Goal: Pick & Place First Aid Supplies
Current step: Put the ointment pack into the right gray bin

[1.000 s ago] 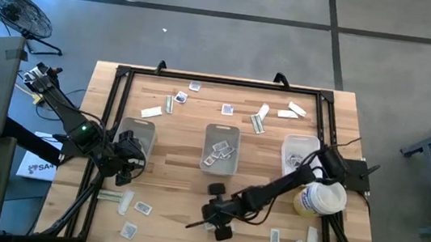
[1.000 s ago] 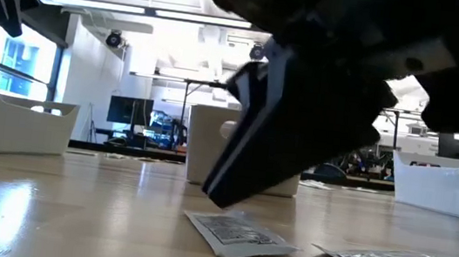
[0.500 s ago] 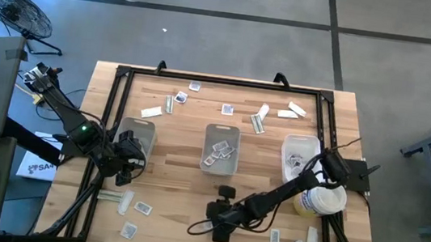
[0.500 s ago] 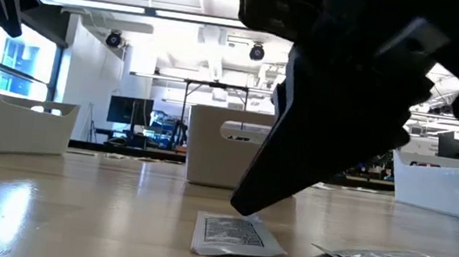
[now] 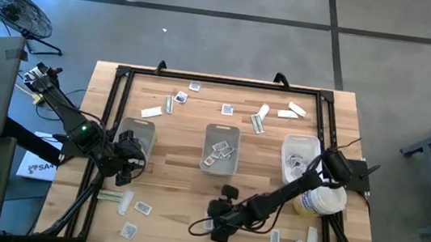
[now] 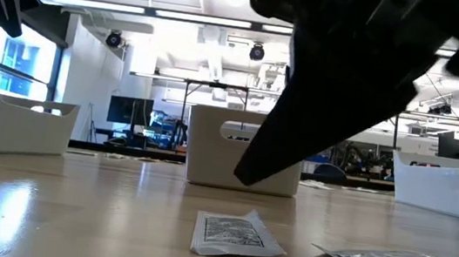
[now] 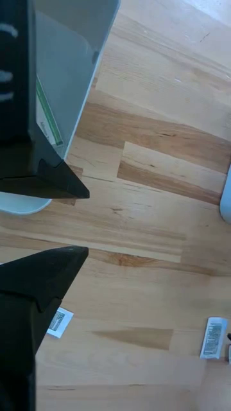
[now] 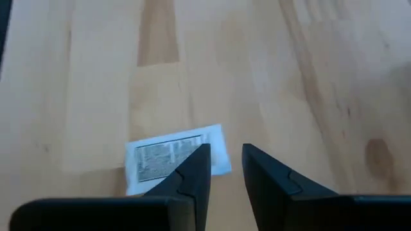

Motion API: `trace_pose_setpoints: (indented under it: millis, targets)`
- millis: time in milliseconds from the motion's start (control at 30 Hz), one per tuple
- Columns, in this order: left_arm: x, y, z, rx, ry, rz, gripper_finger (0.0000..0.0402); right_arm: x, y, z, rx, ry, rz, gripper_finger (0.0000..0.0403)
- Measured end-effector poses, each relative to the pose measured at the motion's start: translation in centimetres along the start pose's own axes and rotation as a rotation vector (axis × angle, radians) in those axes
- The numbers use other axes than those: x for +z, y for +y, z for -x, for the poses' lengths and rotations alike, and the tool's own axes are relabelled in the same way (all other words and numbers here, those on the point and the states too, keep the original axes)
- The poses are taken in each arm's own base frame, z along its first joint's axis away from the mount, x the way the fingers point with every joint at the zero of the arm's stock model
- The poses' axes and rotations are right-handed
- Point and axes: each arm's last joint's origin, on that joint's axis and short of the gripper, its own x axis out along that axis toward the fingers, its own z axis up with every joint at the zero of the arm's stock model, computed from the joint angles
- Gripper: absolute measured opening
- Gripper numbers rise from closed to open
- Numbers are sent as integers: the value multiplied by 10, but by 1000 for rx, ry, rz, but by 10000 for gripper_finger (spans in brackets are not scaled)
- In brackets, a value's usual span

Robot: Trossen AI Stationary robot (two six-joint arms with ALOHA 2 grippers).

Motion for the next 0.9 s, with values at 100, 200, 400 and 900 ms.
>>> trace_pose_setpoints:
  millis: [100, 200, 400, 900]
  targets:
    - [0, 0, 0, 1, 0, 0, 128, -4, 3, 1, 9, 14, -33, 83]
    - [0, 0, 0, 0, 0, 0, 128, -9, 4, -2, -11, 33, -57, 83]
    - [0, 0, 0, 0, 0, 0, 128, -12, 0, -6, -14, 24, -94, 83]
    - [0, 0, 0, 0, 0, 0, 128, -5, 0, -16, 122, 26, -43, 83]
